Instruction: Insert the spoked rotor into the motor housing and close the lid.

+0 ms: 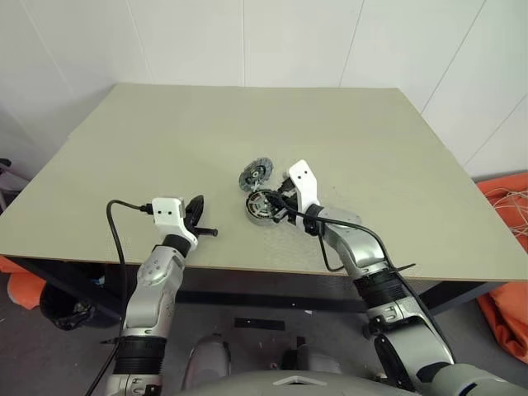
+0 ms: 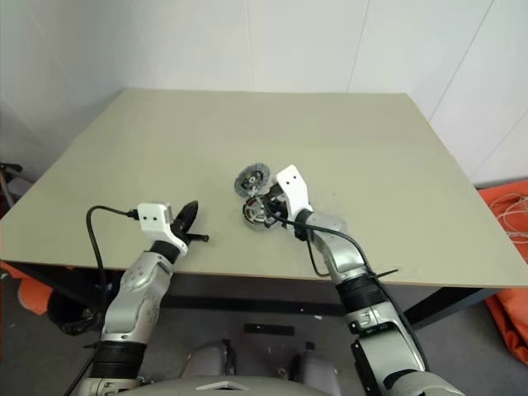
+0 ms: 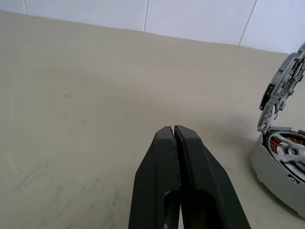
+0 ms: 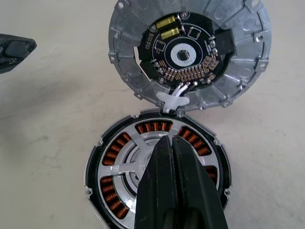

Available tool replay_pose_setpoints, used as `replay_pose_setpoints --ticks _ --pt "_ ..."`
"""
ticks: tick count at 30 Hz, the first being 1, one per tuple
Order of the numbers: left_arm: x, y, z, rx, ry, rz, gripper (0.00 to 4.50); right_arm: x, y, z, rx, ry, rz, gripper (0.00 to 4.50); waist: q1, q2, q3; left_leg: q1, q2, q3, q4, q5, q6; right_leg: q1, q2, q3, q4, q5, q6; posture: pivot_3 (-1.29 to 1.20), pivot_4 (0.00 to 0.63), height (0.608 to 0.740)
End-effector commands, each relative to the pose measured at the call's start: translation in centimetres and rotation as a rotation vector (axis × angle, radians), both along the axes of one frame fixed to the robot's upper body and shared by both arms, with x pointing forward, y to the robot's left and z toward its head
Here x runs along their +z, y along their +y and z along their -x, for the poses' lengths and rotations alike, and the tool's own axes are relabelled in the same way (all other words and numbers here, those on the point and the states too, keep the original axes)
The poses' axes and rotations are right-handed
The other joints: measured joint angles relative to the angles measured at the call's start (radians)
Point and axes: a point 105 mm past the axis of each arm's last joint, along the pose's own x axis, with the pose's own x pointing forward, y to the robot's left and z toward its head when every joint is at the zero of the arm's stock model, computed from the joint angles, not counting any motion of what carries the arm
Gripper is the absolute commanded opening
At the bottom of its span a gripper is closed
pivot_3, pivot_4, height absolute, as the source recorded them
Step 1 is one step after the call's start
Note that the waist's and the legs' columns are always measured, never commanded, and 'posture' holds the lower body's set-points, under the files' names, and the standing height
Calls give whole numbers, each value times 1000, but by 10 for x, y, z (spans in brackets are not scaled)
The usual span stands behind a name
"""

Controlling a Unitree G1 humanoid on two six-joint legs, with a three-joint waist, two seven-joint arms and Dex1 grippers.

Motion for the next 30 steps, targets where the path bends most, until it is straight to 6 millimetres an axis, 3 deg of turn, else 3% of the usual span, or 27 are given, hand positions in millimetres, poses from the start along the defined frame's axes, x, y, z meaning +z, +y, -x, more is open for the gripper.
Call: replay_pose_setpoints --ticks 1,11,19,24,27,30 --pt "12 0 -3 4 -51 3 89 13 8 -6 23 -59 -2 0 0 0 0 0 0 0 0 0 0 0 0 0 0 0 0 0 0 740" --pt "7 -4 -3 -13 -25 34 89 -15 6 3 67 16 64 0 0 0 0 1 0 0 0 0 0 1 0 0 1 0 0 0 0 740" --pt "5 -5 -3 -13 -15 41 89 39 10 16 246 -148 99 0 1 0 0 0 0 0 0 0 1 0 0 0 1 0 0 0 0 740" --pt "2 -7 -6 -21 -7 46 89 43 5 26 382 -181 237 0 2 0 0 1 0 0 1 -1 2 1 0 0 0 0 0 0 0 740" --pt "1 -8 -7 -23 -4 47 66 43 3 24 425 -189 292 600 2 0 0 1 0 0 1 -1 2 1 0 0 1 0 0 0 0 740" --pt "0 -7 -6 -19 -2 50 66 43 2 20 454 -200 337 1560 1 0 0 0 0 0 1 -1 2 0 0 0 1 0 0 0 0 740"
